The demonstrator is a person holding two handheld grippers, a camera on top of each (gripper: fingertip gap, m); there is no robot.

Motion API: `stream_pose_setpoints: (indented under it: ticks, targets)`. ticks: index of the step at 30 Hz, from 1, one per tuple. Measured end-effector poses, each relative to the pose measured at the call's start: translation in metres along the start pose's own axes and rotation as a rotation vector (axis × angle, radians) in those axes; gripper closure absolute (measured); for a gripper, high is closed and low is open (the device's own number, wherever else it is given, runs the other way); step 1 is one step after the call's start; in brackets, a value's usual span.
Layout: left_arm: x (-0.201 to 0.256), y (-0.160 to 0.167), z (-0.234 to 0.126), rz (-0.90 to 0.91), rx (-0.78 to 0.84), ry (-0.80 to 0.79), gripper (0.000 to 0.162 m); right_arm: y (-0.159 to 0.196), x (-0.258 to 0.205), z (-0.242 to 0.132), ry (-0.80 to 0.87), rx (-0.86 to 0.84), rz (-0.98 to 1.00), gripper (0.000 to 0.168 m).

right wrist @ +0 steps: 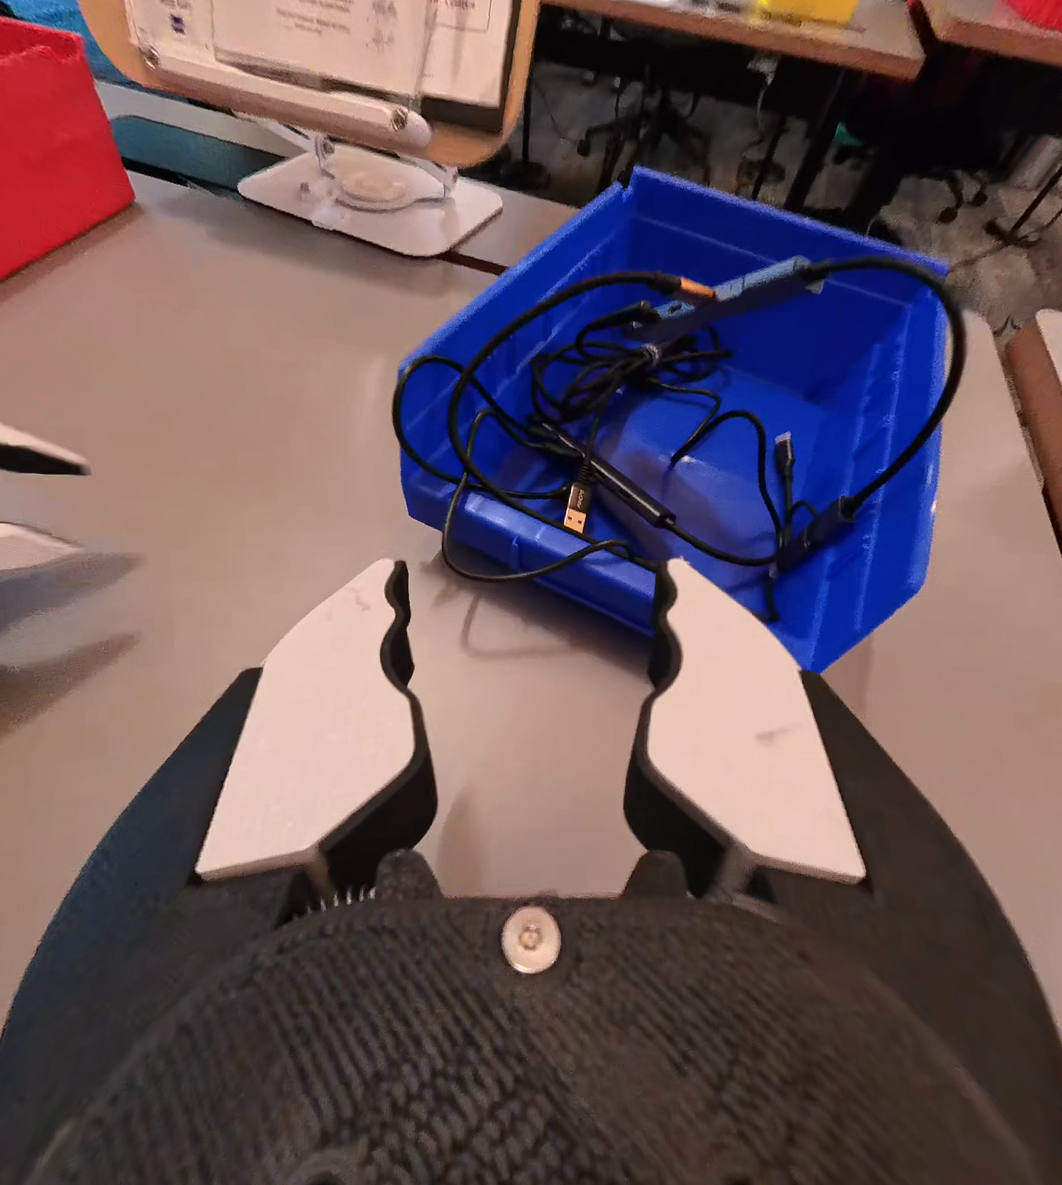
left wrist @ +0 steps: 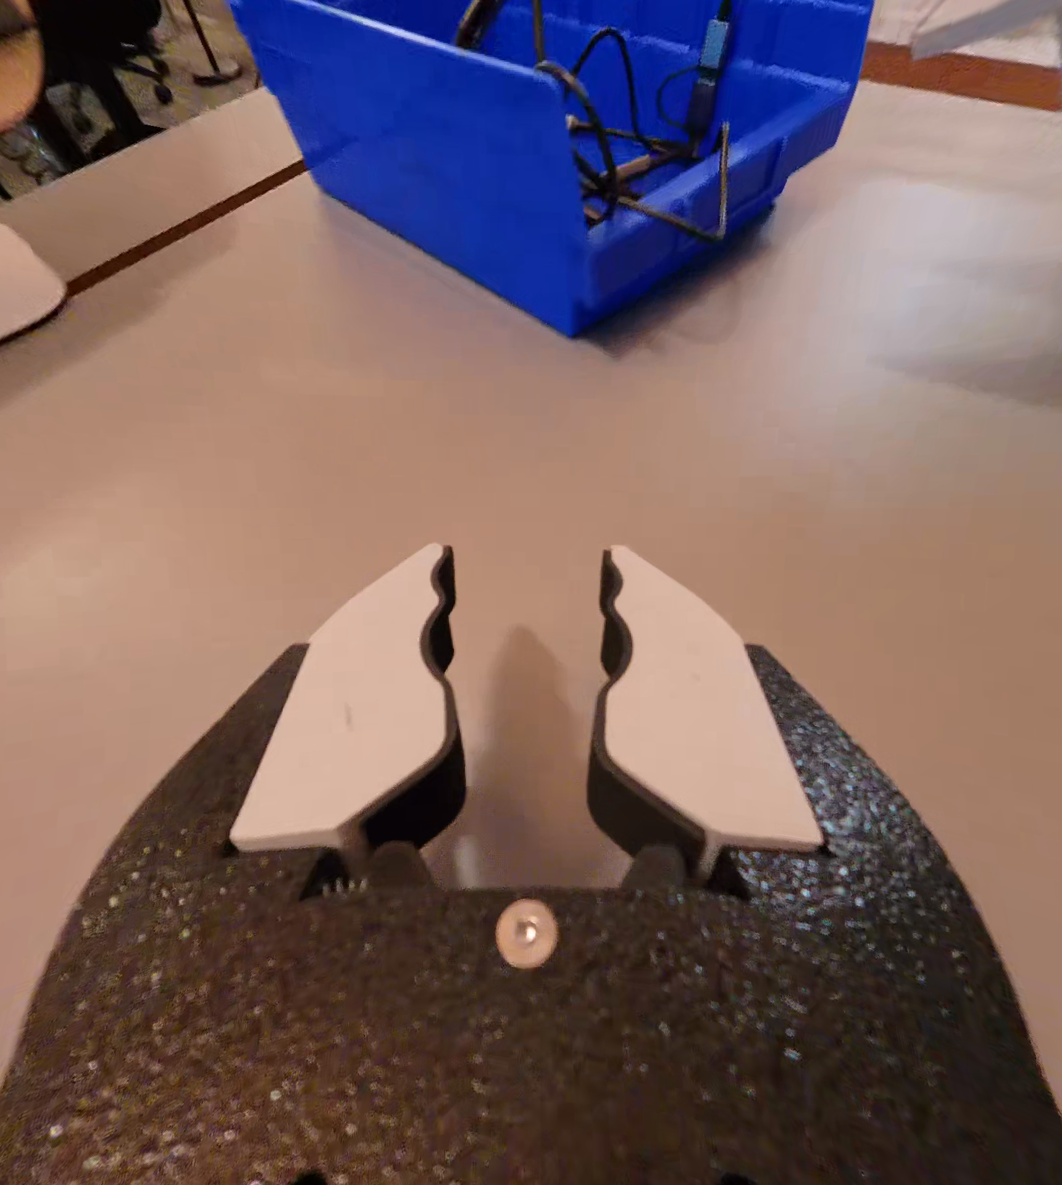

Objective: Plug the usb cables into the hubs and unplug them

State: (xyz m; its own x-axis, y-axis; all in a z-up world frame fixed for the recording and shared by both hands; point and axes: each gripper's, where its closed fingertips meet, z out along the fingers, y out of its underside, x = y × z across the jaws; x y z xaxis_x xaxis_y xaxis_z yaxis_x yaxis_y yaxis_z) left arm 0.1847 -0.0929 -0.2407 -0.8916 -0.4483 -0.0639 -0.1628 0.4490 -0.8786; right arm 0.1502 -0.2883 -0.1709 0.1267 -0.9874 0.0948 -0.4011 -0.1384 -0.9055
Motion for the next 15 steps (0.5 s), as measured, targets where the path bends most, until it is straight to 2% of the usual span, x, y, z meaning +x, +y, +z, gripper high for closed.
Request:
stream_pose_setpoints:
  ticks: [3,6,10,15]
  targets:
    - [0.006,-0.023,0.048,0.056,-0.011,-0.043,0.124,-0.003,0.002,-0.004,-0.006,0.052,0.015,0.105]
    - [-0.001,-0.046,0.085,0.04,0.003,-0.105,0.128,0.001,-0.001,-0.003,-0.062,0.043,0.041,0.104]
    - [0.006,-0.075,0.111,-0.036,0.039,-0.066,0.129,0.001,0.002,-0.003,-0.079,0.062,0.06,0.106]
    - [0.005,-0.083,0.131,-0.038,0.012,-0.113,0.132,-0.001,-0.002,0.0,-0.131,0.092,0.093,0.107]
